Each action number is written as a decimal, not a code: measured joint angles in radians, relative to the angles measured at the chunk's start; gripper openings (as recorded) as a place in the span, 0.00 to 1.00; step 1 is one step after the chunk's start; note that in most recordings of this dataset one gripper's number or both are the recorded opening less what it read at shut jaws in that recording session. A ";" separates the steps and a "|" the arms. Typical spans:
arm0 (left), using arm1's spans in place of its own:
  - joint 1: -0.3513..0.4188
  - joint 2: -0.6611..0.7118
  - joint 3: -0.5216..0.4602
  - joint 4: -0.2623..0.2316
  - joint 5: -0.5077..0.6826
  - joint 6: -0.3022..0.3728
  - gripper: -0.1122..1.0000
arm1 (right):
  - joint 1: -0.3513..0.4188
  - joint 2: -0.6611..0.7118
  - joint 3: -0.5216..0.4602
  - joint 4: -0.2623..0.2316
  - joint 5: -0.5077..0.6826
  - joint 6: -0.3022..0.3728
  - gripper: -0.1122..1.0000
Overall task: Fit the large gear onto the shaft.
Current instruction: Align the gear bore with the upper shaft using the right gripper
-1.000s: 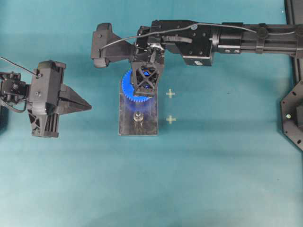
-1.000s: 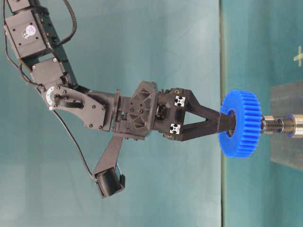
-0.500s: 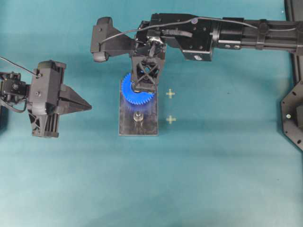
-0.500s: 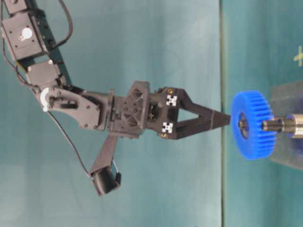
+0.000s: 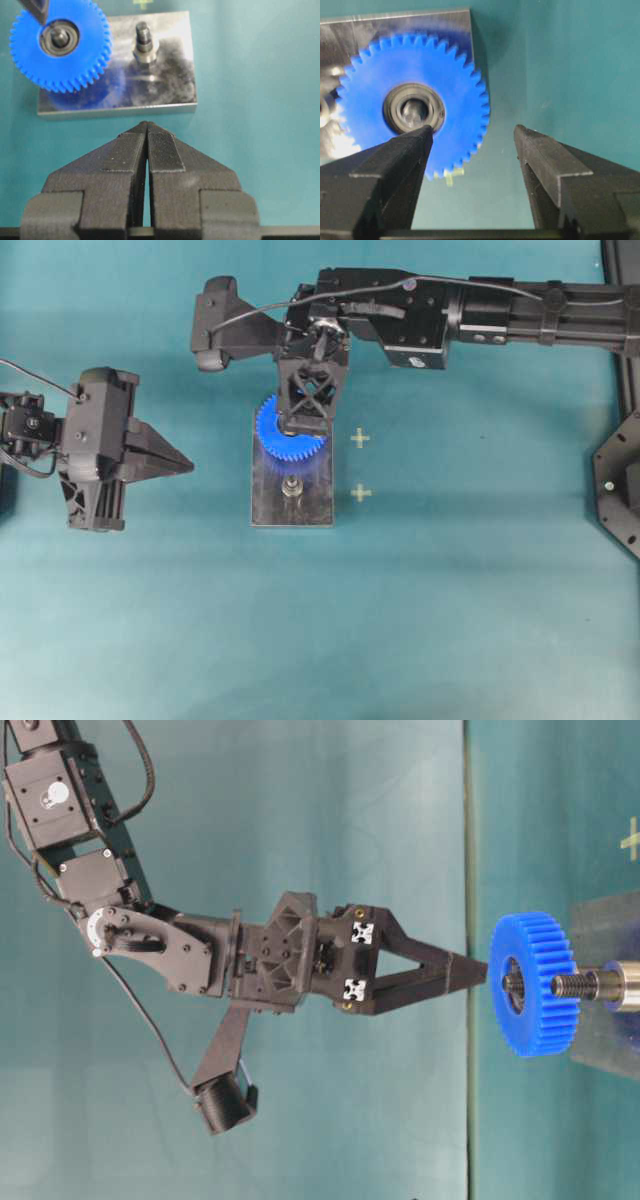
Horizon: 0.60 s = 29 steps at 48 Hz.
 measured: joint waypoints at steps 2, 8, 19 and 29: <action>0.000 0.000 0.000 0.000 0.000 -0.002 0.10 | -0.002 0.000 0.011 0.000 -0.003 0.000 0.73; 0.000 0.000 0.000 0.000 -0.002 -0.002 0.10 | 0.000 0.000 0.026 0.002 -0.020 0.000 0.73; 0.000 0.002 0.000 0.000 -0.003 -0.002 0.10 | -0.002 -0.002 0.038 0.002 -0.034 0.000 0.73; 0.000 0.006 0.002 0.000 -0.003 -0.002 0.10 | -0.002 -0.005 0.038 0.002 -0.032 0.000 0.73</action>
